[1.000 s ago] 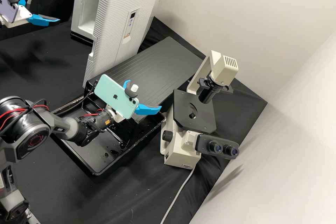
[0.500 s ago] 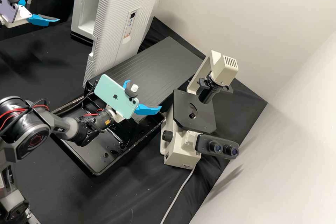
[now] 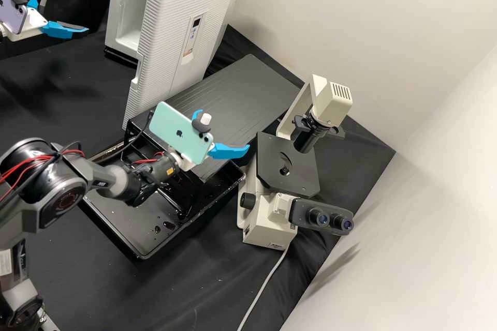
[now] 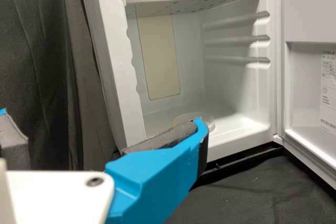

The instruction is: Close the incubator door

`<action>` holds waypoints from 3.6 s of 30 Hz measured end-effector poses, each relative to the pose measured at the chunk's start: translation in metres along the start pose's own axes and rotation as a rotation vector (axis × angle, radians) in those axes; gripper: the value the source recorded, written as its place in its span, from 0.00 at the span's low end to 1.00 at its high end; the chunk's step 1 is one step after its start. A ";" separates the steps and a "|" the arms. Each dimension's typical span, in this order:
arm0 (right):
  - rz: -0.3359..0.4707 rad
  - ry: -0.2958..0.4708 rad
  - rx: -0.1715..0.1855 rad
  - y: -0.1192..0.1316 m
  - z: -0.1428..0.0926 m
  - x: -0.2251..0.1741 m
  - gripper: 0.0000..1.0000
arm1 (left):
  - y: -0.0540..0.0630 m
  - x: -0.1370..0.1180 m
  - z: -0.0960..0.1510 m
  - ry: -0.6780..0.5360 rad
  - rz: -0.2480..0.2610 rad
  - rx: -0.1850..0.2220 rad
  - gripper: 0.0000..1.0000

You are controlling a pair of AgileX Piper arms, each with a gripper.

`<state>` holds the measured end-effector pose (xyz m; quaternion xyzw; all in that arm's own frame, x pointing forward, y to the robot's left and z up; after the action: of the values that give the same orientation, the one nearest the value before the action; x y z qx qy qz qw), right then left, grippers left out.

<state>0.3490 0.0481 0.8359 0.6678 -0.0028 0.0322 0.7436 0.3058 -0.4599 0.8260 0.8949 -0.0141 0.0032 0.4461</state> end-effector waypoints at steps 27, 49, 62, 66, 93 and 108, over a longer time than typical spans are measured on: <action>0.250 0.185 -0.141 0.071 -0.072 0.127 1.00 | 0.000 0.000 0.000 0.000 0.000 0.000 1.00; 0.270 0.319 -0.193 0.072 -0.145 0.174 1.00 | 0.000 0.000 0.000 0.000 0.000 0.000 1.00; 0.159 0.483 -0.274 0.057 -0.164 0.187 1.00 | 0.000 0.000 0.000 0.000 -0.001 0.000 1.00; 0.097 0.552 -0.256 0.052 -0.173 0.186 1.00 | 0.000 0.000 0.000 0.000 -0.001 0.000 1.00; 0.087 0.777 -0.252 0.032 -0.242 0.180 1.00 | 0.000 0.000 0.000 0.000 -0.001 0.000 1.00; 0.067 0.705 -0.215 0.013 -0.227 0.180 1.00 | 0.000 0.000 0.000 0.001 -0.005 0.000 1.00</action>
<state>0.5193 0.2834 0.8330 0.5333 0.2283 0.2843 0.7633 0.3058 -0.4596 0.8257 0.8949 -0.0119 0.0025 0.4461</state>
